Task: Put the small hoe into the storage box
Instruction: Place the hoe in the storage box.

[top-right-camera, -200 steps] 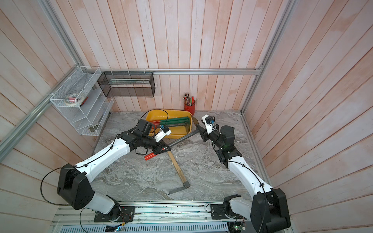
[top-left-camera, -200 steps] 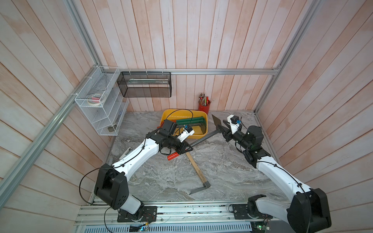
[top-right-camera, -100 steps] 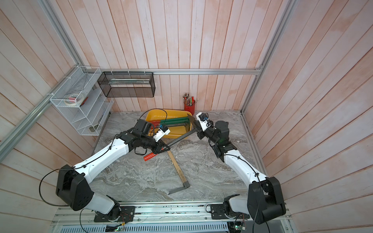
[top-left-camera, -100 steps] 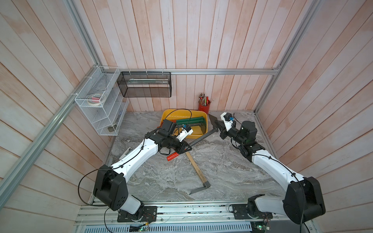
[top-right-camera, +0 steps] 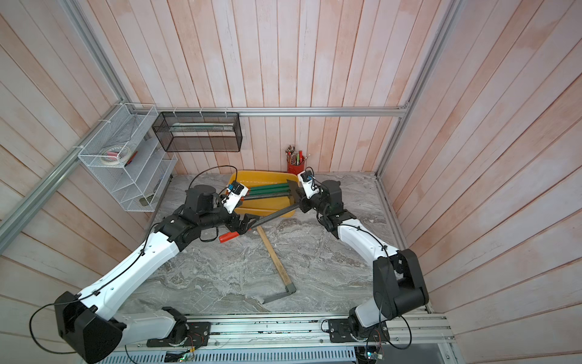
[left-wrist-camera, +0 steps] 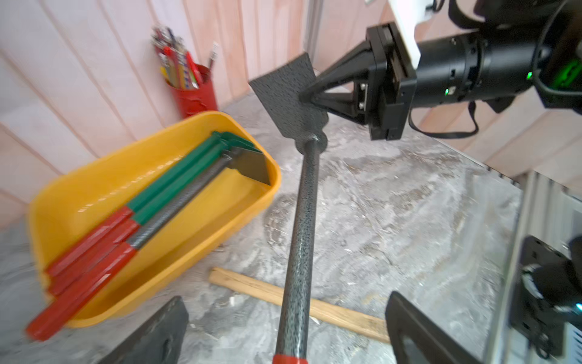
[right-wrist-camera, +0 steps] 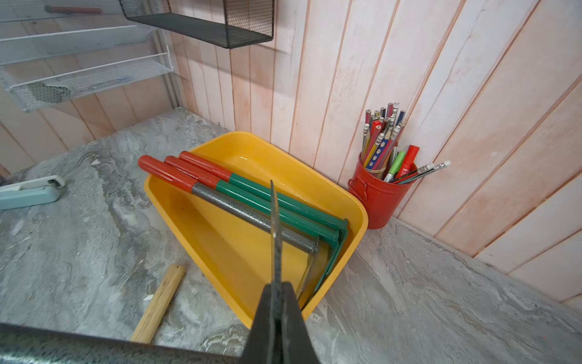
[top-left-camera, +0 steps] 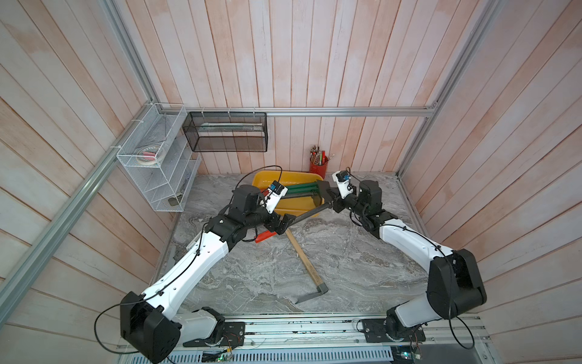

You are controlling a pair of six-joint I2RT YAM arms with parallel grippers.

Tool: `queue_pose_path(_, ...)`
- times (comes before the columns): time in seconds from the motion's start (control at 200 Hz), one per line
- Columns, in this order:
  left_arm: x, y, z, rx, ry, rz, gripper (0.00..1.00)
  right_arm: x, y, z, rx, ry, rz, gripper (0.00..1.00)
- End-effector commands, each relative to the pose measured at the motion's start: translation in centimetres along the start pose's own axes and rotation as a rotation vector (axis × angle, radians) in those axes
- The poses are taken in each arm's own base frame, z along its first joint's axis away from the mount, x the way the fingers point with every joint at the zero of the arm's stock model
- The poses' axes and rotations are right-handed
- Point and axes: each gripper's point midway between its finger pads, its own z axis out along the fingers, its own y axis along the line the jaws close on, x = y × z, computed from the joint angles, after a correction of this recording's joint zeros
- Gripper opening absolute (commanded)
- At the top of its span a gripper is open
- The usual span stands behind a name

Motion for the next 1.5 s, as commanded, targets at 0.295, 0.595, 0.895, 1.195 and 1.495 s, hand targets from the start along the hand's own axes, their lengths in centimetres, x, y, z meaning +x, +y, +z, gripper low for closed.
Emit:
queue_pose_path(0.295, -2.0, 5.8, -3.9, -0.295, -0.106, -0.076, 1.00, -1.1, -2.7, 12.5, 0.115, 0.132, 0.135, 0.00)
queue_pose_path(0.595, -1.6, 7.2, -5.2, -0.307, -0.111, -0.113, 1.00, 2.3, -3.8, 16.2, 0.190, 0.320, 0.150, 0.00)
queue_pose_path(0.895, -0.8, 7.7, -4.8, -0.292, -0.107, -0.138, 1.00, 5.4, -3.8, 15.8, 0.220, 0.443, 0.184, 0.00)
queue_pose_path(1.195, -0.2, 8.1, -4.4, -0.295, -0.087, -0.145, 1.00, 9.7, -3.4, 15.4, 0.242, 0.483, 0.248, 0.00)
queue_pose_path(1.495, 0.3, 8.2, -3.9, -0.285, -0.071, -0.155, 1.00, 9.2, -3.7, 14.2, 0.271, 0.456, 0.240, 0.31)
